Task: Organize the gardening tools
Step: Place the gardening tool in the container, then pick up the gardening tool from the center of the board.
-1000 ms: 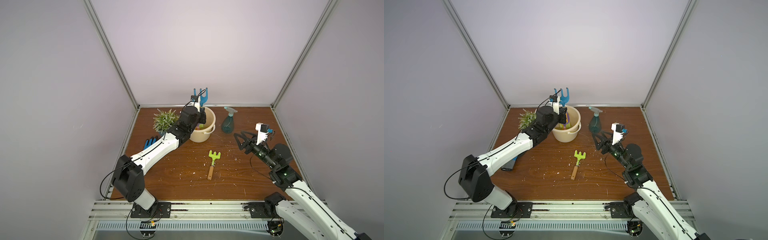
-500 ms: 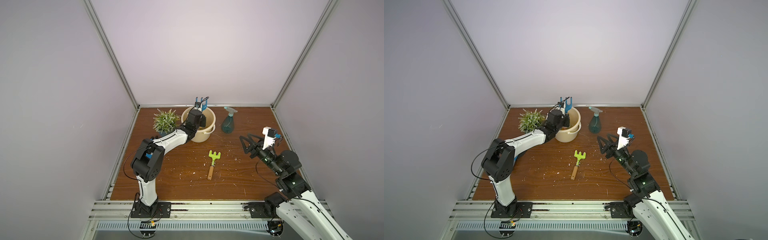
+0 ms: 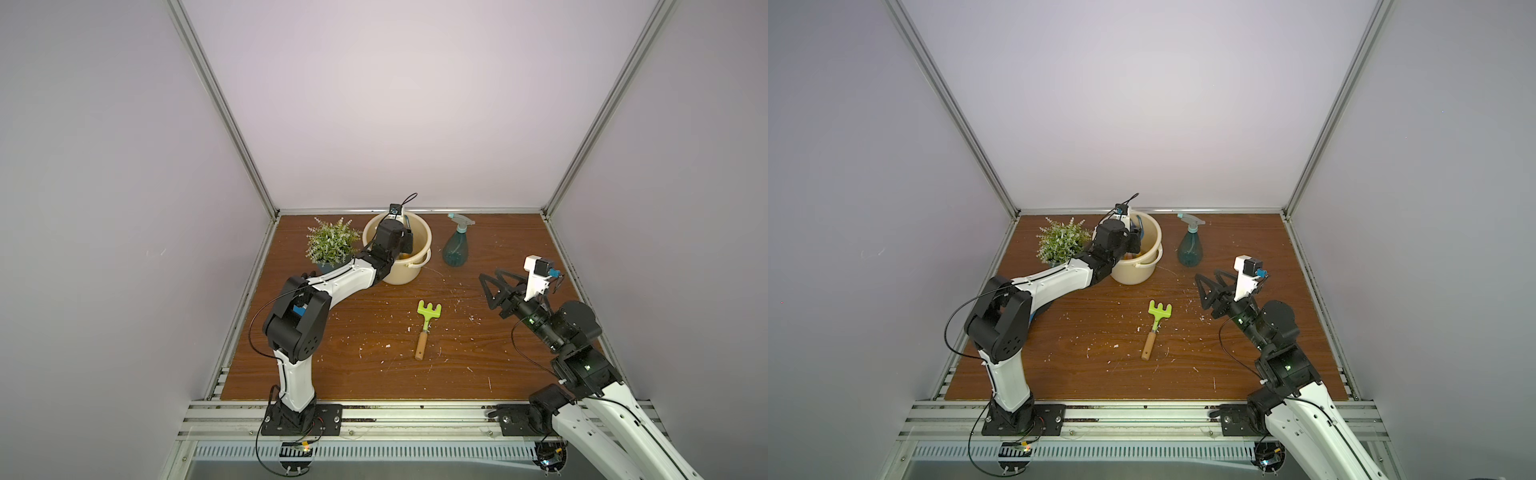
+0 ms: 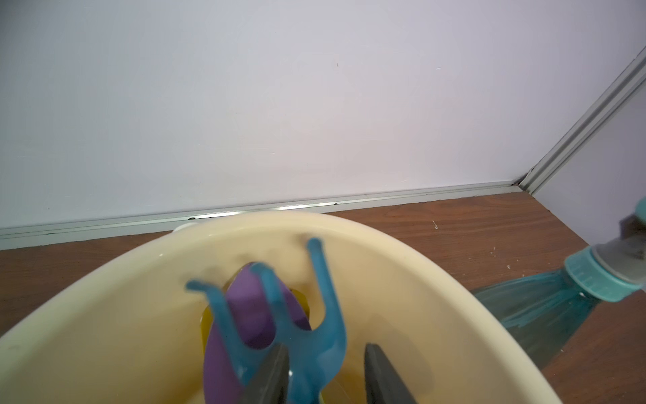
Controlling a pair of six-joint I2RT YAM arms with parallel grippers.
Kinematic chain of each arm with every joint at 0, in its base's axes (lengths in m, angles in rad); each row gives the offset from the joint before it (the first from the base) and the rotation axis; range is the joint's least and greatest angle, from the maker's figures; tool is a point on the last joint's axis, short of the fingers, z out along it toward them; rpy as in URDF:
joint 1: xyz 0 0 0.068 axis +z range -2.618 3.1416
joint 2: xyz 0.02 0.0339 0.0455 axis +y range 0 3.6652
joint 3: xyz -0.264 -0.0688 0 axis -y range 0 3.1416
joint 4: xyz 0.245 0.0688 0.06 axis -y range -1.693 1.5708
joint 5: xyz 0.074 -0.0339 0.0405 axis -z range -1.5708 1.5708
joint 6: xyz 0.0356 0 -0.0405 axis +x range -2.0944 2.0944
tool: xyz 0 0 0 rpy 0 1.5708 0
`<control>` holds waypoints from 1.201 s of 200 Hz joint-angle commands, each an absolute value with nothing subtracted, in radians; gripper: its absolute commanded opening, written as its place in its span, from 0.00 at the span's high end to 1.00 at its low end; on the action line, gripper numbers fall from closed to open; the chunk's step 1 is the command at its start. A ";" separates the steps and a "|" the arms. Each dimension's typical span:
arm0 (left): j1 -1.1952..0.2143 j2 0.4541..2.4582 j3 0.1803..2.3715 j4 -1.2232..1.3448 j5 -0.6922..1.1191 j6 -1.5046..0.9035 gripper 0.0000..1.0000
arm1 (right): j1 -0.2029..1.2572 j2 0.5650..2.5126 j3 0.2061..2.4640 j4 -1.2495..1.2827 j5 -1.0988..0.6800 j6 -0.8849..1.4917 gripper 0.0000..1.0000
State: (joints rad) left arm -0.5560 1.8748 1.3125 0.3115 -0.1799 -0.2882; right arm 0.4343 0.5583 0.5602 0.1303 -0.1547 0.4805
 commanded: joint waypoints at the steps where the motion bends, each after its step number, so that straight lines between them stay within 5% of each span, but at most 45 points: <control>1: -0.547 1.837 1.310 0.325 -0.171 -0.299 0.59 | 0.430 0.559 0.559 0.173 -0.156 0.488 0.29; 75: -0.580 1.675 1.336 0.182 -0.143 -0.273 0.38 | 0.432 0.713 0.565 0.118 -0.181 0.515 0.31; 240: -0.748 1.105 0.857 0.000 -0.163 -0.382 0.36 | 0.543 1.257 0.682 0.032 -0.260 0.554 0.41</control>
State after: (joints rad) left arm -0.7124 1.1580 0.9081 0.0284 -0.1471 -0.3531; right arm 0.5133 1.2049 0.6159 0.0402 -0.2649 0.5552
